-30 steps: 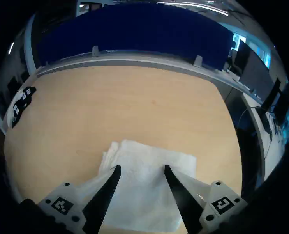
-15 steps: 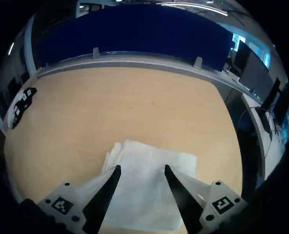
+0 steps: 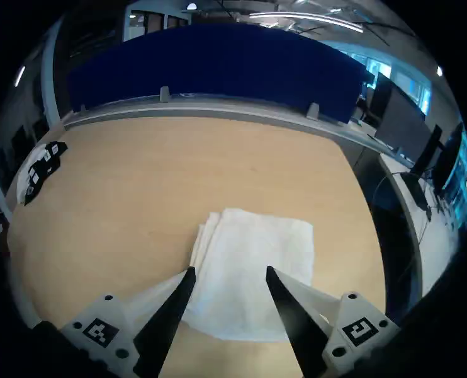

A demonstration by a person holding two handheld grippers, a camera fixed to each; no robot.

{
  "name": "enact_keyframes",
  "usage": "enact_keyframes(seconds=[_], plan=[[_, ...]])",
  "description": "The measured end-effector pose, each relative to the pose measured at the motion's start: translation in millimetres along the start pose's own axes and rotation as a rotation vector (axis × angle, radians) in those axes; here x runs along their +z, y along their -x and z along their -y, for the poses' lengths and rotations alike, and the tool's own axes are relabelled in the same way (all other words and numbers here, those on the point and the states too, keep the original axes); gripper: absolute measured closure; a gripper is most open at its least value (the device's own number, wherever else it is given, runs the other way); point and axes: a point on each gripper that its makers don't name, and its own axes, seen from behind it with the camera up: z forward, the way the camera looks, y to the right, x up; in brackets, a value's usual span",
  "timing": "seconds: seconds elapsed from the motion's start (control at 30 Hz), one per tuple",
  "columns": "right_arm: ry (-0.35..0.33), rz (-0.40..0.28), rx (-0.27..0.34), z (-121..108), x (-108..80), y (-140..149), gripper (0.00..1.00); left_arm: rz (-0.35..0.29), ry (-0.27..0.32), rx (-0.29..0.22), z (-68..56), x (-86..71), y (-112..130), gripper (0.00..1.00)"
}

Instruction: Fold towel

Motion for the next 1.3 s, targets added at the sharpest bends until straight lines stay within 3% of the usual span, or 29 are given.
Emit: enact_keyframes(seconds=[0.17, 0.27, 0.43, 0.77, 0.87, 1.07, 1.3], plan=[[0.012, -0.035, 0.019, 0.9, -7.5, -5.2, 0.13, -0.008, 0.008, 0.002, -0.5, 1.4, -2.4, 0.17], [0.02, -0.092, 0.045, 2.7, -13.5, -16.8, 0.14, -0.018, 0.01, -0.002, 0.0, 2.7, -5.0, 0.17], [0.036, -0.225, 0.09, 8.0, -33.7, -41.2, 0.0, -0.032, 0.012, -0.012, 1.3, 4.6, -10.6, 0.17], [0.053, -0.551, 0.157, 24.0, -99.6, -91.3, 0.0, -0.067, 0.016, -0.008, 1.7, 7.0, -22.8, 0.17], [0.071, -0.6, 0.162, 27.0, -111.5, -95.6, 0.0, -0.088, 0.017, -0.012, 2.3, 8.0, -29.0, 0.17], [0.068, -0.619, 0.141, 44.9, -122.4, -102.0, 0.0, -0.193, 0.007, -0.032, 10.6, 9.6, -61.4, 0.17], [0.072, -0.659, 0.123, 64.5, -139.7, -117.8, 0.0, -0.452, -0.042, -0.037, 28.7, -10.8, -135.4, 0.17]])
